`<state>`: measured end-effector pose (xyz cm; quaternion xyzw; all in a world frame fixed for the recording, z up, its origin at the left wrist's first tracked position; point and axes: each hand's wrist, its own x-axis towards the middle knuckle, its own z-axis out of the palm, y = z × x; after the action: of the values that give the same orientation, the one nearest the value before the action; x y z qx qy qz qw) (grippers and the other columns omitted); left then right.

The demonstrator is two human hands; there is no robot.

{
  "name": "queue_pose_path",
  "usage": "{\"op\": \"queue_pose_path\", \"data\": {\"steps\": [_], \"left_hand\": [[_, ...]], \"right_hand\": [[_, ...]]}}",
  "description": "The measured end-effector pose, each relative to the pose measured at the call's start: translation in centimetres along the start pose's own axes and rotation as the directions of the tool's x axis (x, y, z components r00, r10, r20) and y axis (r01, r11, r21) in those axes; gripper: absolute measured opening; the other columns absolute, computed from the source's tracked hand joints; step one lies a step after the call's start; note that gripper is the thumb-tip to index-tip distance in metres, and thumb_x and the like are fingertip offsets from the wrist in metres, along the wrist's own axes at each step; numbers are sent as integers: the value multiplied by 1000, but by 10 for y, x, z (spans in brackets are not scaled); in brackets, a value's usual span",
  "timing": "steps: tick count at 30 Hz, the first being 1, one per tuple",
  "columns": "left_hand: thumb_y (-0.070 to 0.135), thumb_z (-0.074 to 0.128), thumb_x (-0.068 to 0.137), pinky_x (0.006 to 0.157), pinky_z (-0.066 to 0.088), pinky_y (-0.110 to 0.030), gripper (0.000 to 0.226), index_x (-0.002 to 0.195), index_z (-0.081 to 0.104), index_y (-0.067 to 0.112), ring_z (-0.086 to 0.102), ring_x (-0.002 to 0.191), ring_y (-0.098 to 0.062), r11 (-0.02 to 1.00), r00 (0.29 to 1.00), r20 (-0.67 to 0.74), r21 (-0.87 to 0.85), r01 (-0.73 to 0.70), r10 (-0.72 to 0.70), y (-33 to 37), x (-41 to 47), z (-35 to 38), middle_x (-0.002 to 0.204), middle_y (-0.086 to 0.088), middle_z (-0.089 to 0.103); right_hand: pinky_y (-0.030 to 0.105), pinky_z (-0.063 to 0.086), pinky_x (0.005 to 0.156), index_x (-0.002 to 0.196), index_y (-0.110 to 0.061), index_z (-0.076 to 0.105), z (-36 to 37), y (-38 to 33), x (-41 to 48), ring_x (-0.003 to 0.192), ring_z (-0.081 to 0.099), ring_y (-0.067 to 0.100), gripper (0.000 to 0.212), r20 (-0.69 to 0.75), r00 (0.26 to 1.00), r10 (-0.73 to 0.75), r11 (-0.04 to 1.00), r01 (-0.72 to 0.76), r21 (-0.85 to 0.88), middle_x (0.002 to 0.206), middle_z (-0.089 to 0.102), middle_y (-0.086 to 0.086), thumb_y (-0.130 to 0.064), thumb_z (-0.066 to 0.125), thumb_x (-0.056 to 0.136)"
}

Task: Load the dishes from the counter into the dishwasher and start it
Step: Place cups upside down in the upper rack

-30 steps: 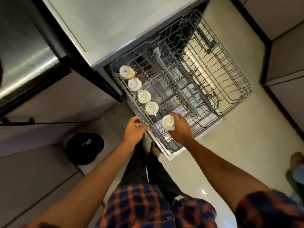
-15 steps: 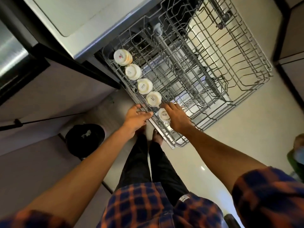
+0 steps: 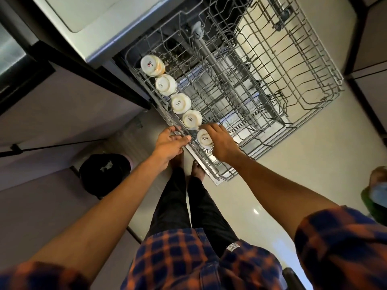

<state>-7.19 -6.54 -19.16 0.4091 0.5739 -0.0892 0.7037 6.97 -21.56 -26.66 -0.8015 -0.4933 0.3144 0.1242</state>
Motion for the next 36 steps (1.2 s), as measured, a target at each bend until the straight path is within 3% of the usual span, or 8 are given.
{"op": "queue_pose_path", "data": {"steps": [5, 9, 14, 18, 24, 30, 33, 36], "left_hand": [[13, 70, 92, 63, 47, -23, 45, 128, 44, 21, 63, 83, -11, 999, 998, -52, 14, -37, 38, -1, -8, 6, 96, 1, 67], [16, 69, 94, 50, 48, -18, 42, 132, 51, 14, 64, 80, -12, 997, 992, -113, 56, -56, 62, -4, -18, 8, 110, -8, 70], [15, 64, 95, 53, 49, -19, 13, 107, 66, 19, 65, 80, -10, 988, 978, -165, 105, -113, 129, -12, -45, -2, 111, -9, 73], [15, 61, 97, 63, 48, -23, 18, 114, 65, 14, 64, 80, -8, 973, 954, -216, 148, -179, 208, -25, -78, -24, 107, -6, 72], [12, 62, 98, 63, 51, -18, 16, 113, 66, 11, 65, 79, -8, 944, 864, -379, 151, -295, 331, -51, -137, -85, 104, -12, 70], [16, 63, 97, 77, 57, -37, 12, 107, 68, 21, 68, 89, -18, 907, 661, -638, 155, -391, 394, -98, -209, -182, 95, -8, 71], [21, 66, 95, 76, 57, -41, 12, 100, 68, 32, 67, 80, -16, 900, 515, -777, 146, -412, 362, -132, -249, -235, 88, 1, 70], [18, 67, 93, 67, 52, -32, 12, 97, 69, 29, 60, 67, -12, 893, 348, -883, 151, -424, 315, -162, -289, -275, 79, 3, 67]], "right_hand": [[40, 50, 88, 132, -14, 58, -1, -10, -10, 111, 56, 29, 60, -135, 975, 177, 955, -137, 263, 129, 55, 9, -9, 73, 74], [39, 56, 86, 115, -19, 66, -4, -14, -20, 102, 62, 20, 50, -75, 862, 501, 727, -372, 577, 116, 62, 3, 3, 74, 71], [27, 51, 71, 98, -26, 69, -22, -21, -36, 75, 63, 14, 27, -30, 832, 554, 644, -406, 649, 81, 63, -4, -3, 67, 84], [30, 51, 76, 94, -28, 69, -40, -42, -46, 71, 60, 11, 21, -45, 884, 466, 696, -334, 636, 75, 60, -8, -9, 69, 86], [34, 52, 79, 92, -25, 70, -59, -107, -37, 71, 60, 11, 20, -88, 965, 248, 769, -141, 624, 70, 60, -12, -6, 71, 85], [30, 47, 71, 92, -30, 70, -55, -218, -19, 63, 55, 6, 20, -22, 994, -112, 842, 106, 530, 66, 58, -8, -12, 74, 85], [32, 50, 74, 95, -29, 72, -50, -289, -11, 70, 62, 10, 14, 73, 948, -311, 858, 247, 450, 74, 67, -4, -19, 74, 86], [31, 51, 73, 93, -35, 69, -42, -363, -10, 66, 59, 5, 17, 127, 863, -489, 827, 412, 384, 72, 65, -8, -21, 73, 84]]}}
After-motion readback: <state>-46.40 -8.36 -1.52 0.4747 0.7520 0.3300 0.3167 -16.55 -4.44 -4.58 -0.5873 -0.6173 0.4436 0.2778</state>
